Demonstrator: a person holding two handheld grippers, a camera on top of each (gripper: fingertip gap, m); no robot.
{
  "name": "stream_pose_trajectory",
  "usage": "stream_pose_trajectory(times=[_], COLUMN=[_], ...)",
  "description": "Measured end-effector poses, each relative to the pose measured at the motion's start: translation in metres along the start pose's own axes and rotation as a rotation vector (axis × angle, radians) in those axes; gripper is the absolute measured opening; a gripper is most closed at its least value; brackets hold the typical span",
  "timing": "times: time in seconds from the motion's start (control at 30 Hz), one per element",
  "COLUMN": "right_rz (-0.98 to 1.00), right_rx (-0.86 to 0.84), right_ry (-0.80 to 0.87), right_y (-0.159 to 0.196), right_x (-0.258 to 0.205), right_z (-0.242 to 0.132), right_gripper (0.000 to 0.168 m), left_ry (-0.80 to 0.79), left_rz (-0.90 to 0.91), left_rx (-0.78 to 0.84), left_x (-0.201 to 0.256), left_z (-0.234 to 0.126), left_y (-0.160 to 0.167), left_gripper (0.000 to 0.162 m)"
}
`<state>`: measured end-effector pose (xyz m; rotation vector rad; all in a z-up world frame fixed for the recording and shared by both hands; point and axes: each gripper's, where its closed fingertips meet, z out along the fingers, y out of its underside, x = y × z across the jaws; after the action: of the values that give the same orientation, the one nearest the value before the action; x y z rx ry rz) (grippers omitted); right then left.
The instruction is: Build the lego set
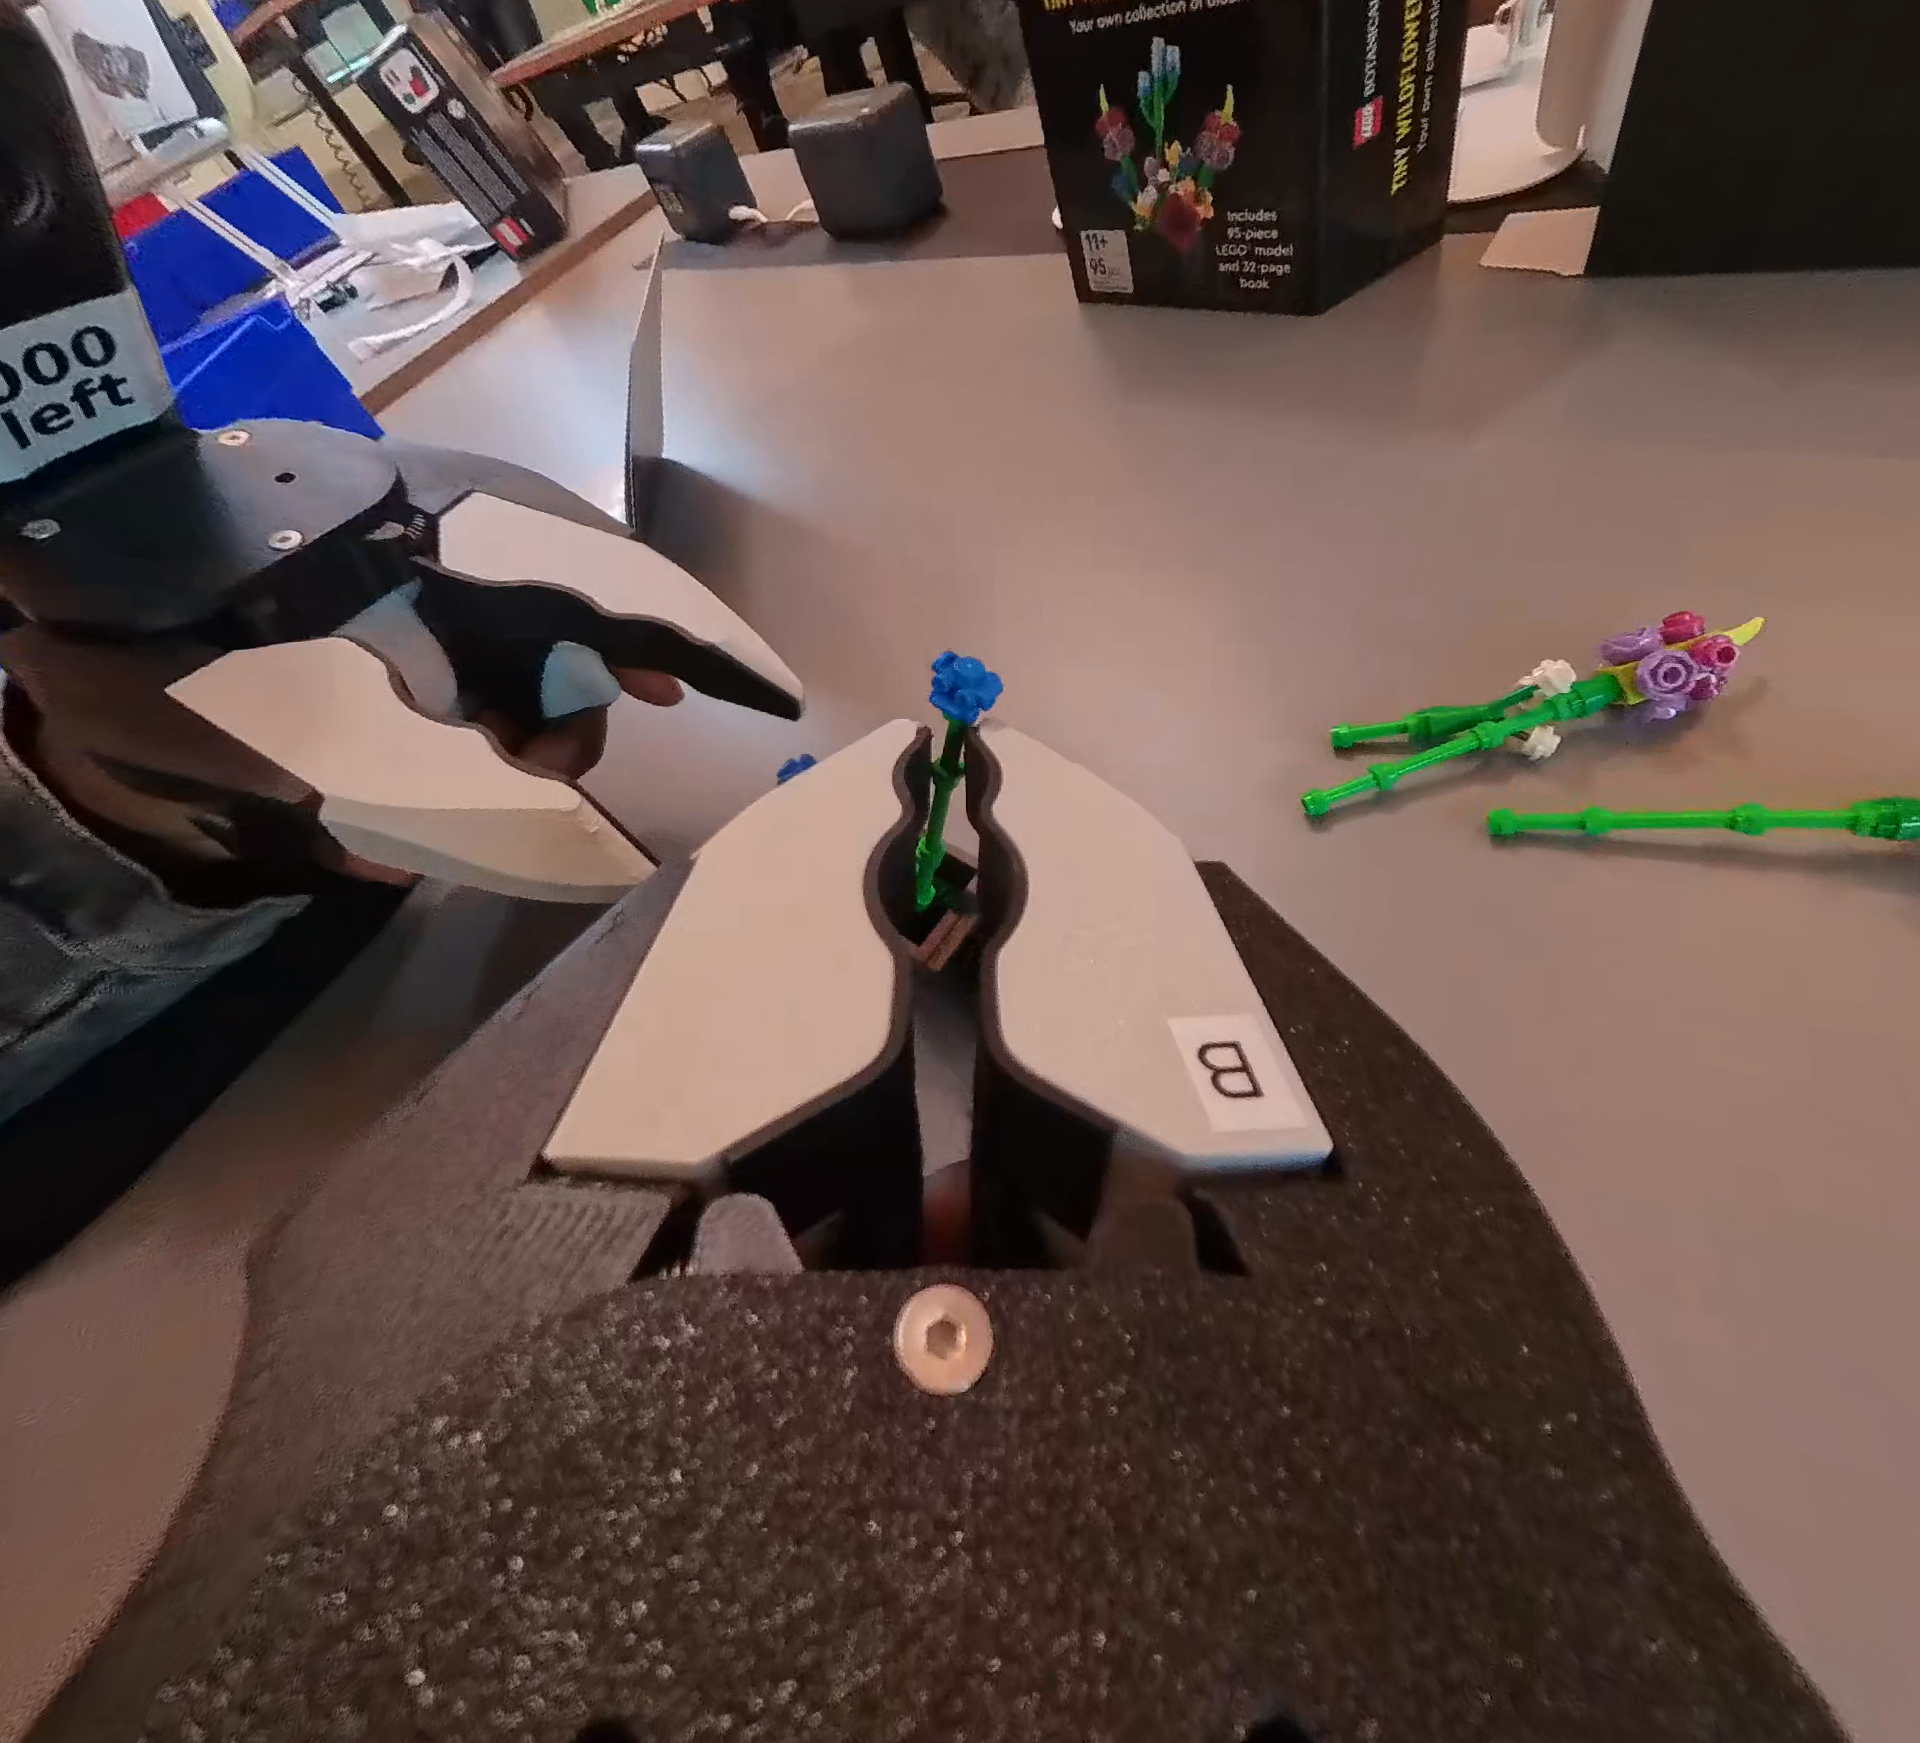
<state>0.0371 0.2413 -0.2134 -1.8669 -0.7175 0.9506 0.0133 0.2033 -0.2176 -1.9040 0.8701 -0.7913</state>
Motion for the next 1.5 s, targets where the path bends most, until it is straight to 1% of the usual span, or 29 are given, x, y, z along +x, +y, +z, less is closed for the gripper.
stream_pose_trajectory(times=[0.27,0.33,0.6,0.67,0.73,0.83,0.9,0.97,1.03,1.1,1.17,1.27,1.33,1.4,1.47,1.5], right_rz=[-0.028,-0.029,-0.017,-0.029,-0.051,-0.11,-0.18,-0.325,-0.553,-0.755,-0.867,-0.976,-1.046,-1.097,-1.147,-1.18], right_rx=[-0.089,-0.116,-0.126,-0.127,-0.13,-0.102,-0.126,-0.267,-0.463,-0.626,-0.741,-0.881,-0.94,-0.96,-0.95,-0.955], right_ry=[-0.001,-0.001,0.002,0.001,-0.007,0.009,0.009,-0.05,-0.075,-0.118,-0.18,-0.272,-0.312,-0.335,-0.338,-0.336], right_y=[0.013,0.018,0.019,0.018,0.014,-0.005,-0.016,-0.012,-0.004,-0.002,-0.001,0.007,0.015,0.021,0.021,0.021], right_x=[-0.002,-0.001,0.002,0.001,0.0,0.011,0.028,0.047,0.078,0.105,0.124,0.142,0.149,0.152,0.151,0.151], right_z=[0.006,0.007,0.002,-0.001,-0.007,-0.023,-0.033,-0.037,-0.039,-0.036,-0.027,-0.015,-0.009,-0.004,-0.001,-0.002], right_gripper=[0.006,0.009,0.015,0.016,0.021,0.03,0.034,0.038,0.037,0.032,0.027,0.025,0.025,0.02,0.004,0.003], left_ry=[0.013,0.008,0.014,0.016,0.014,-0.003,-0.034,-0.053,-0.063,-0.064,-0.06,-0.075,-0.083,-0.084,-0.087,-0.084], left_rz=[0.017,0.017,0.001,0.001,0.004,0.004,-0.001,0.005,0.01,0.004,0.001,0.021,0.03,0.038,0.04,0.04], left_rx=[-0.055,-0.059,-0.064,-0.069,-0.075,-0.066,-0.044,-0.002,0.022,0.023,0.012,0.002,0.001,0.007,0.021,0.036], left_x=[0.004,0.003,0.001,0.001,0.001,-0.002,-0.006,-0.008,-0.01,-0.01,-0.01,-0.011,-0.012,-0.012,-0.013,-0.012], left_z=[0.007,0.007,0.008,0.009,0.009,0.008,0.007,0.003,0.0,0.0,0.001,0.002,0.002,0.002,0.002,0.001], left_y=[0.01,0.011,0.013,0.013,0.014,0.013,0.01,0.003,-0.002,-0.002,0.0,0.002,0.002,0.001,-0.001,-0.003], left_gripper=[0.045,0.045,0.045,0.045,0.045,0.045,0.045,0.044,0.044,0.044,0.044,0.044,0.044,0.044,0.044,0.044])
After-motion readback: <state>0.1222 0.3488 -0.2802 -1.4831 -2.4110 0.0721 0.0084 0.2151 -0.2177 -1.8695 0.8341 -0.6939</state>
